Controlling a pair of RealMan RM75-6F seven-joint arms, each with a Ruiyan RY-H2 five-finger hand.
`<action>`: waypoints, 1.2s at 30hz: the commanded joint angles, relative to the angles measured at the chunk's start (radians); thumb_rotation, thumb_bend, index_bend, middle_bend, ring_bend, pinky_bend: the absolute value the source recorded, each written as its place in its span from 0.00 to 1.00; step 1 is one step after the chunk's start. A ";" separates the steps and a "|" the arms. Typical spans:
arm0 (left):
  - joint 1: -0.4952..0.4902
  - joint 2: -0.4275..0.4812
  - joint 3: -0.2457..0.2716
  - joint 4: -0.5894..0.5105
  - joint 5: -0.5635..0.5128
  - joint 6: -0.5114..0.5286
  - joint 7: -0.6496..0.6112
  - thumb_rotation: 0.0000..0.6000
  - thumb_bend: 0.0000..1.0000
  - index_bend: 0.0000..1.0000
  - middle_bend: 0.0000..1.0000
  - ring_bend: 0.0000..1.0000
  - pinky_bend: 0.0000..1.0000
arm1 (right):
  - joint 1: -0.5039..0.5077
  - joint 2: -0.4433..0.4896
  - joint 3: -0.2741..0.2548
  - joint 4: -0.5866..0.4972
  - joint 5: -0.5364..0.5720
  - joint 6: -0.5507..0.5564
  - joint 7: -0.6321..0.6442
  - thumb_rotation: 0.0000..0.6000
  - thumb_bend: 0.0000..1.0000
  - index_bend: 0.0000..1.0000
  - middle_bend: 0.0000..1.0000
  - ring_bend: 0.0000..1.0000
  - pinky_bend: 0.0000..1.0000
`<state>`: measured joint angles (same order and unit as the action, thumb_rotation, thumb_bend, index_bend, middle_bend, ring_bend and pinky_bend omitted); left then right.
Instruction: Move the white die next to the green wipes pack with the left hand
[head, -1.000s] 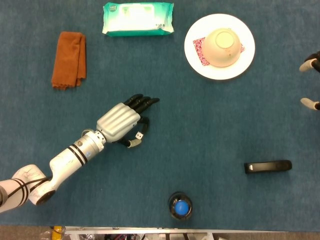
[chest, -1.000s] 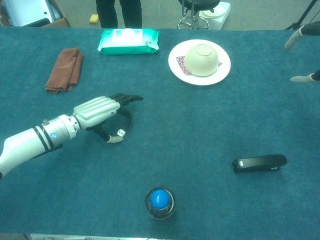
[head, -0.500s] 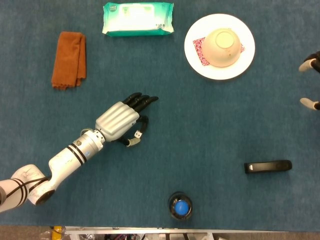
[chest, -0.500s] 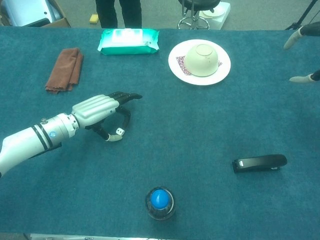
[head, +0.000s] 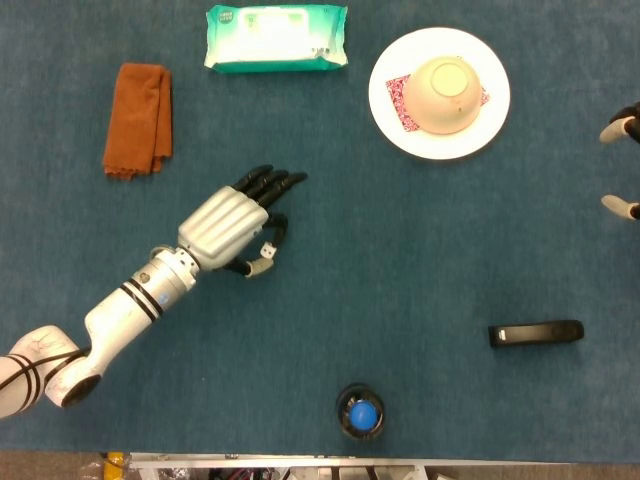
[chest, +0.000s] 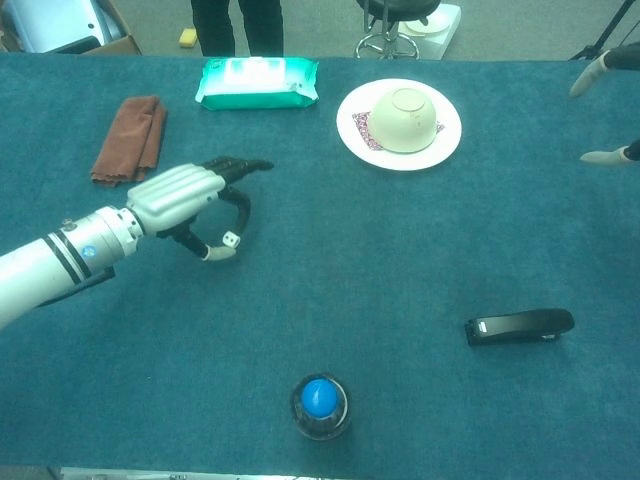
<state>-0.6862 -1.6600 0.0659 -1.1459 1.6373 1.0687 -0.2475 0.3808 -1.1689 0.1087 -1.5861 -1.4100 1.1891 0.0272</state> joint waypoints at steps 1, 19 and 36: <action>0.009 0.025 -0.022 -0.026 -0.017 0.023 0.017 1.00 0.27 0.61 0.00 0.00 0.00 | -0.001 -0.002 -0.001 0.002 -0.001 0.001 0.004 1.00 0.00 0.38 0.32 0.21 0.19; 0.130 0.150 -0.094 -0.108 -0.127 0.166 0.024 1.00 0.27 0.61 0.00 0.00 0.00 | -0.003 -0.029 -0.008 0.027 -0.004 -0.006 0.027 1.00 0.00 0.38 0.32 0.21 0.19; 0.181 0.239 -0.229 -0.207 -0.129 0.353 -0.031 1.00 0.27 0.56 0.00 0.00 0.00 | -0.006 -0.032 -0.007 0.031 0.004 -0.009 0.026 1.00 0.00 0.38 0.32 0.21 0.19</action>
<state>-0.4970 -1.4791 -0.0942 -1.2791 1.5021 1.3573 -0.2575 0.3748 -1.2011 0.1012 -1.5549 -1.4058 1.1805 0.0535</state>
